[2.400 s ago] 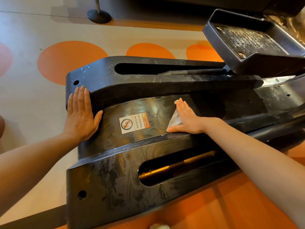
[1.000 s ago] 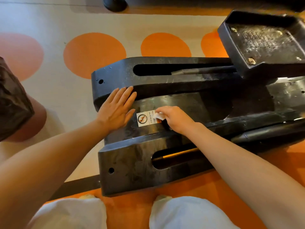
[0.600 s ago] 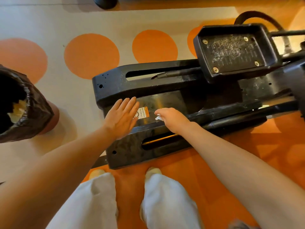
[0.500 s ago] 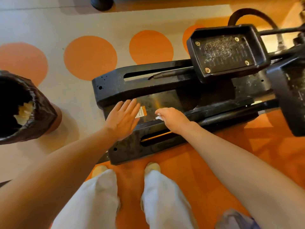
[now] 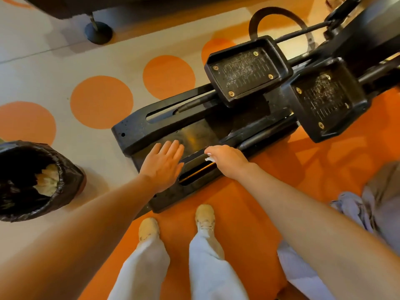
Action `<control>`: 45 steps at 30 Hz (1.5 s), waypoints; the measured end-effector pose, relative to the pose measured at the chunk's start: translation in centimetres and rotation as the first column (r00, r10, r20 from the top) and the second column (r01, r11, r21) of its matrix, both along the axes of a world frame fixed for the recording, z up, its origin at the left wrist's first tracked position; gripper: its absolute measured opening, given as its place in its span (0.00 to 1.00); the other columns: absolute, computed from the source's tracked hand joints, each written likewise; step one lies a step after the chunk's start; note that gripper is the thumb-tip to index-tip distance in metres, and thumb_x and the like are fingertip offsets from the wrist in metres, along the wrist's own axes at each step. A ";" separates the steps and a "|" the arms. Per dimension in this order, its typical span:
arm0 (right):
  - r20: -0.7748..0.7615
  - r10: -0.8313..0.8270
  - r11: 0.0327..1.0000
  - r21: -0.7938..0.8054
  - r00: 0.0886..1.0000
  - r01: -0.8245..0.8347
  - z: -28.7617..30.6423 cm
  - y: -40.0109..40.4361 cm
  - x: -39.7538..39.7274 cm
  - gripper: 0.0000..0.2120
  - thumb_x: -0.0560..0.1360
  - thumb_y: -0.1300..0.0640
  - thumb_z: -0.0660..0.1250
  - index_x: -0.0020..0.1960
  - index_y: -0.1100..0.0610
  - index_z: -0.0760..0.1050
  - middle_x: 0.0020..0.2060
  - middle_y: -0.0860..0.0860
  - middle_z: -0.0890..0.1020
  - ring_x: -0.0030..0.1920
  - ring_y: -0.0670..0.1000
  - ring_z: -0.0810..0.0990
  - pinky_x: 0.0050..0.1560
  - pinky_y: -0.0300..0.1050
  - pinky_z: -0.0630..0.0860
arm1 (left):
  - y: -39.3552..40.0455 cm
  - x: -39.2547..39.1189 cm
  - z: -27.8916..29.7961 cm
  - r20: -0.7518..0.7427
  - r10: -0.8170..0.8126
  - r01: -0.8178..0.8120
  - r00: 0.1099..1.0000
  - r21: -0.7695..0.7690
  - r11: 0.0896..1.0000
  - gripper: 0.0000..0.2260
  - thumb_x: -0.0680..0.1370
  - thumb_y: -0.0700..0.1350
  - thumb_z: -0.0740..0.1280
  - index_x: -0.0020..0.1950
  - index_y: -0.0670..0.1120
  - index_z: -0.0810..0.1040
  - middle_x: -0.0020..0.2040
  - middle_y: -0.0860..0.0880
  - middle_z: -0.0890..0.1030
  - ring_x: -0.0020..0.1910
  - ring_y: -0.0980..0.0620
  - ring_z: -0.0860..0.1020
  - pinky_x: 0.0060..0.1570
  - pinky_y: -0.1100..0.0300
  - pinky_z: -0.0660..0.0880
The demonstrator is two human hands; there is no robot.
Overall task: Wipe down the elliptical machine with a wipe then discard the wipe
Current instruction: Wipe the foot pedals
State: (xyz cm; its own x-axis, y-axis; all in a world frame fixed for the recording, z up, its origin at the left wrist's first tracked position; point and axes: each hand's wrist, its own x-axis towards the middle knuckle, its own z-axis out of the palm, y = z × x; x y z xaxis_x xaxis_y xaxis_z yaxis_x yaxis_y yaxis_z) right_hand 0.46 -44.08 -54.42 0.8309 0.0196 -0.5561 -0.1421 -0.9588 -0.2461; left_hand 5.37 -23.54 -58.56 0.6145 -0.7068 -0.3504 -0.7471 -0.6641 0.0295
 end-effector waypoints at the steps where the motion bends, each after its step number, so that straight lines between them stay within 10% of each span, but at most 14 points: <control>1: 0.003 -0.017 1.000 -0.001 1.000 0.017 0.6 0.0 -0.3 0.17 0.80 0.68 0.58 0.66 0.56 0.72 0.57 0.57 0.79 0.53 0.59 0.79 0.47 0.50 0.74 | 0.0 0.0 0.7 0.001 -0.011 0.011 1.000 0.002 1.000 0.27 0.84 0.57 0.50 0.79 0.44 0.57 0.78 0.44 0.61 0.76 0.43 0.61 0.74 0.49 0.60; 45: 0.120 -0.131 0.991 0.035 0.984 0.127 6.6 -31.7 -7.7 0.19 0.81 0.66 0.54 0.70 0.55 0.69 0.64 0.56 0.76 0.61 0.61 0.75 0.56 0.55 0.74 | -33.4 -5.1 6.1 0.041 -0.055 0.055 0.998 0.022 0.998 0.27 0.84 0.59 0.51 0.78 0.45 0.57 0.77 0.45 0.63 0.73 0.45 0.65 0.70 0.51 0.65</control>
